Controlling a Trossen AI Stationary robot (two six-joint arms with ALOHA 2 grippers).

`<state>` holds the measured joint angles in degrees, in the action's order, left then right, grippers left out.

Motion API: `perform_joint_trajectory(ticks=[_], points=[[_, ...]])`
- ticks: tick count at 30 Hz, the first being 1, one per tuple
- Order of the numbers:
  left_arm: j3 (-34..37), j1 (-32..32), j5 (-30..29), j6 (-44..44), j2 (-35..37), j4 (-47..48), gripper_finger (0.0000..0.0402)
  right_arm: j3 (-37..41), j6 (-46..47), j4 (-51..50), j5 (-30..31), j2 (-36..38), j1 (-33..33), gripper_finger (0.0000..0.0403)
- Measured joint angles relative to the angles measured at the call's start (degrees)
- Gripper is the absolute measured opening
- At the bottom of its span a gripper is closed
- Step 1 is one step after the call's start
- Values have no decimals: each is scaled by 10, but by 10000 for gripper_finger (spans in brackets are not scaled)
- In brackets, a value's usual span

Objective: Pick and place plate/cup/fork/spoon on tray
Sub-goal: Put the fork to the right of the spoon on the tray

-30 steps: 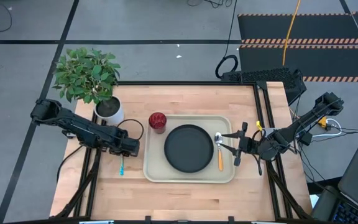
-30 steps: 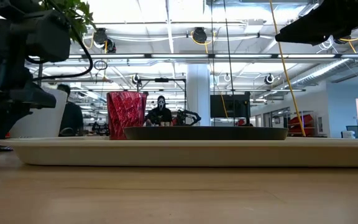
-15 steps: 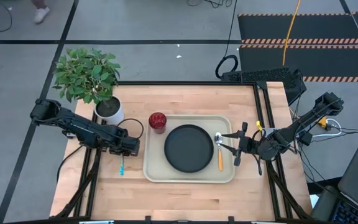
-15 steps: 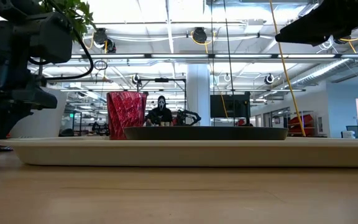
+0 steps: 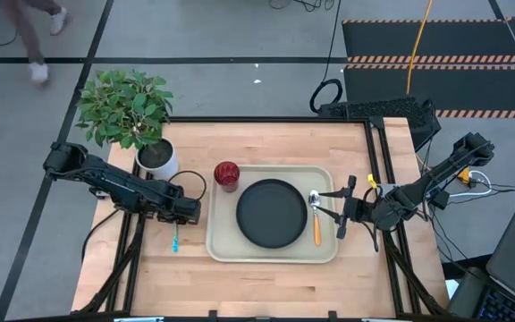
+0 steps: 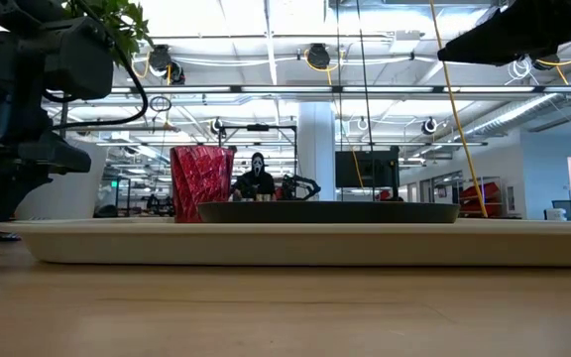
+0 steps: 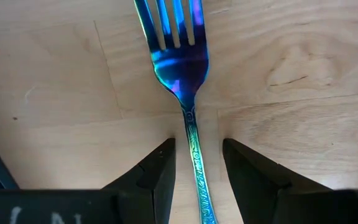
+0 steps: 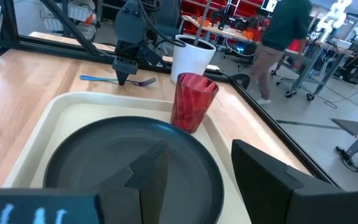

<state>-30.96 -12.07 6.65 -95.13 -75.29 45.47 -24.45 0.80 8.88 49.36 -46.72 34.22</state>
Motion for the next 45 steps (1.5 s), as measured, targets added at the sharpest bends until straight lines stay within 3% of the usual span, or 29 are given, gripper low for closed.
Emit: perform_joint_trajectory(ticks=[14,17,22,34,45], points=[[0,-5,-13,-10,0,0,139,0,-11,0,1,0,-9,169],[0,-5,-13,-11,0,-2,107,0,-17,0,1,0,-13,169],[0,-5,-10,-14,-1,-13,16,0,-19,-1,1,0,-16,169],[-5,-5,-14,21,21,-21,10,0,-15,-1,1,0,-16,169],[-76,-14,-68,47,91,-24,10,0,-35,-1,3,0,-16,169]])
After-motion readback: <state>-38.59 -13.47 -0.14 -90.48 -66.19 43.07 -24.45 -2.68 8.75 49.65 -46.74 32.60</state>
